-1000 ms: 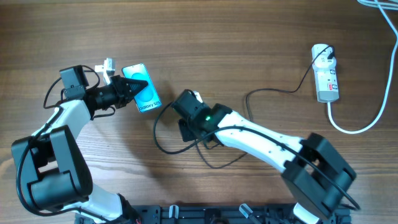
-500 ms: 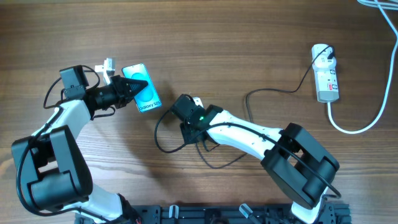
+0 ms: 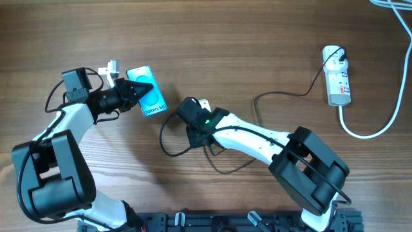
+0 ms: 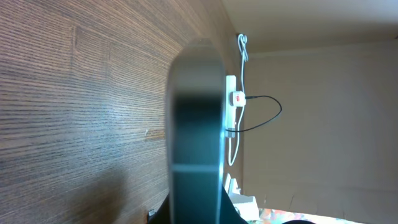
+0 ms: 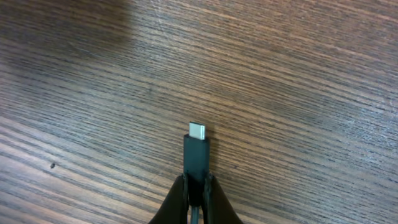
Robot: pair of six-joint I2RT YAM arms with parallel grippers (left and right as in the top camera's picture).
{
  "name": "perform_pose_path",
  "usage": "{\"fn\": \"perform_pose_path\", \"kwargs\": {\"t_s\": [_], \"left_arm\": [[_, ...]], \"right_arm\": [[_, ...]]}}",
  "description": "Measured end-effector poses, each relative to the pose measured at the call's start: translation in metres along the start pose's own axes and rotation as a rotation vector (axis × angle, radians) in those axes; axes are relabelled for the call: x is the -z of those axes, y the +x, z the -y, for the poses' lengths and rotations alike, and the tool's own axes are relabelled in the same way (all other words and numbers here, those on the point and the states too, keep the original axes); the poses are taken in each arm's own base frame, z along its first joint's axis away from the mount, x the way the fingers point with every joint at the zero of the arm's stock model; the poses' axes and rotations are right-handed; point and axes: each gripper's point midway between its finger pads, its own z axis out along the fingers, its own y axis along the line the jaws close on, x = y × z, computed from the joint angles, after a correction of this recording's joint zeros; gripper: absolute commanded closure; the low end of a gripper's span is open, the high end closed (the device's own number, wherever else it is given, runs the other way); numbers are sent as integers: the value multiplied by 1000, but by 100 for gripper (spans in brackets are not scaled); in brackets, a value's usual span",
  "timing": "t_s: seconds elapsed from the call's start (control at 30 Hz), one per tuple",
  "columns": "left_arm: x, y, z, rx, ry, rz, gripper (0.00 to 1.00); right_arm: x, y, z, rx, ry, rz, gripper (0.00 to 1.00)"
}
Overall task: Plug charger to phone and switch on socket
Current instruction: 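Move the right gripper down over the black USB-C cable end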
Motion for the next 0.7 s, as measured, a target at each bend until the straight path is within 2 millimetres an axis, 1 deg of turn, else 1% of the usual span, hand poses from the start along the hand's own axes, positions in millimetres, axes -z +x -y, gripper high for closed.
{"fn": "perform_pose_path", "kwargs": {"t_s": [0.13,0.2,0.27,0.3,0.37,0.4,0.47,0.5,0.53,0.63,0.7], "left_arm": [[0,0,0,0,0,0,96],[0,0,0,0,0,0,96],[0,0,0,0,0,0,96],[0,0,0,0,0,0,96],[0,0,0,0,0,0,96],[0,0,0,0,0,0,96],[0,0,0,0,0,0,96],[0,0,0,0,0,0,96],[0,0,0,0,0,0,96],[0,0,0,0,0,0,96],[0,0,0,0,0,0,96]], "right_arm": [[1,0,-1,-3,-9,-6,96],[2,0,8,-23,-4,-29,96],[3,-3,24,-24,11,-45,95],[3,-8,33,-20,12,-48,93],[3,-10,37,-10,-3,-57,86],[3,-9,35,-3,-10,-60,83],[3,-4,31,12,-20,-71,75],[3,-1,28,23,-24,-79,72],[3,1,27,22,-26,-82,72],[3,3,27,17,-27,-85,85],[3,3,27,11,-26,-85,88]]}}
